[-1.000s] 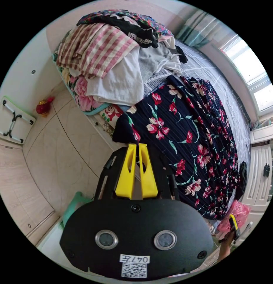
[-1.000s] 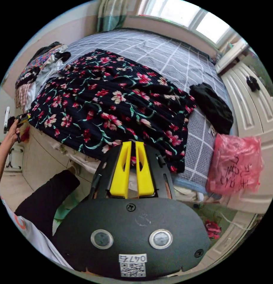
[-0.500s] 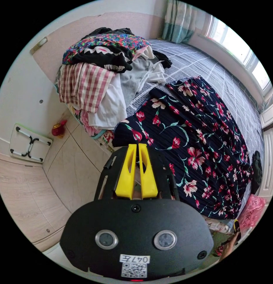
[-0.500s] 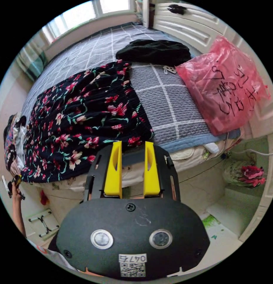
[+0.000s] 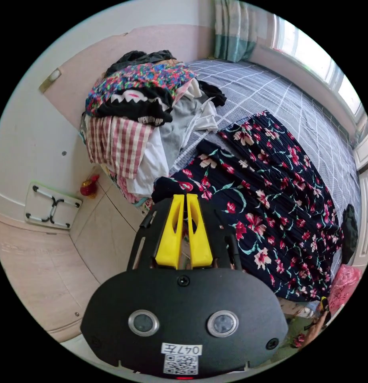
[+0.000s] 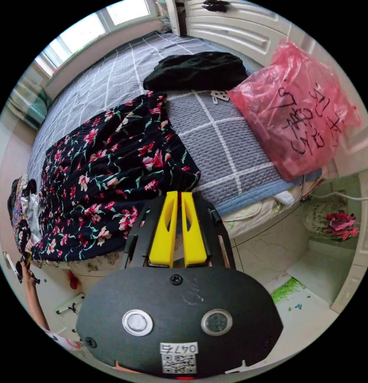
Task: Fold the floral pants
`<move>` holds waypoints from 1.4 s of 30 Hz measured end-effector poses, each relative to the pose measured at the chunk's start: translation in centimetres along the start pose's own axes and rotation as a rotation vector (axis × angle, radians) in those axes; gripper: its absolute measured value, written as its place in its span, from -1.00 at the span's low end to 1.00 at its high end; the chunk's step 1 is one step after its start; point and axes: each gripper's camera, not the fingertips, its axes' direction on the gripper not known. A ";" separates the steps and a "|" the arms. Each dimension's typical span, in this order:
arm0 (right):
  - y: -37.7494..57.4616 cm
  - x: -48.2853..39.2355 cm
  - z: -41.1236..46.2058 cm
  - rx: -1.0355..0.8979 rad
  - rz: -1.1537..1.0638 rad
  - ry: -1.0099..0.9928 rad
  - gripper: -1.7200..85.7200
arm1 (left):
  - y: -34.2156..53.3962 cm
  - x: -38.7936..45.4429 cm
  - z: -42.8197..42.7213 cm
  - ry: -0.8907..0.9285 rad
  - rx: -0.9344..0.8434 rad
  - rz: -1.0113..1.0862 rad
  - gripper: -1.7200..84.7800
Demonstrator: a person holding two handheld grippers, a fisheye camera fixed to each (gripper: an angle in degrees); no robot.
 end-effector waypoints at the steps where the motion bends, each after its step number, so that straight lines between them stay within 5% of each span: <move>1: -0.7 -0.7 -1.2 -0.002 -0.029 0.011 -0.96 | -0.9 0.6 -0.3 -0.010 0.010 0.019 -0.97; 10: -11.8 -7.7 -5.2 0.072 -0.167 0.097 -0.96 | -20.1 13.2 -0.2 0.055 0.093 0.240 -0.97; 23: -28.3 -12.6 5.4 0.065 -0.121 0.161 -0.95 | -37.9 32.6 12.8 -0.004 -0.012 0.421 -0.94; 27: -30.1 -12.6 7.0 0.036 -0.100 0.153 -0.93 | -40.0 36.0 14.3 -0.058 -0.040 0.499 -0.69; 30: -31.2 -12.8 7.6 0.053 -0.125 0.145 -0.89 | -41.9 35.6 14.1 0.004 -0.059 0.481 -0.52; 36: -31.0 -10.6 4.6 0.195 -0.013 0.106 -0.68 | -43.3 30.2 9.9 0.153 0.042 0.454 -0.53; 39: -31.4 -9.9 3.4 0.169 -0.004 0.021 -0.78 | -40.0 26.9 8.3 0.202 0.047 0.531 -0.59; 42: -30.1 -16.5 1.9 0.276 -0.292 -0.035 -0.92 | -34.1 24.0 8.1 0.291 0.049 0.599 -0.67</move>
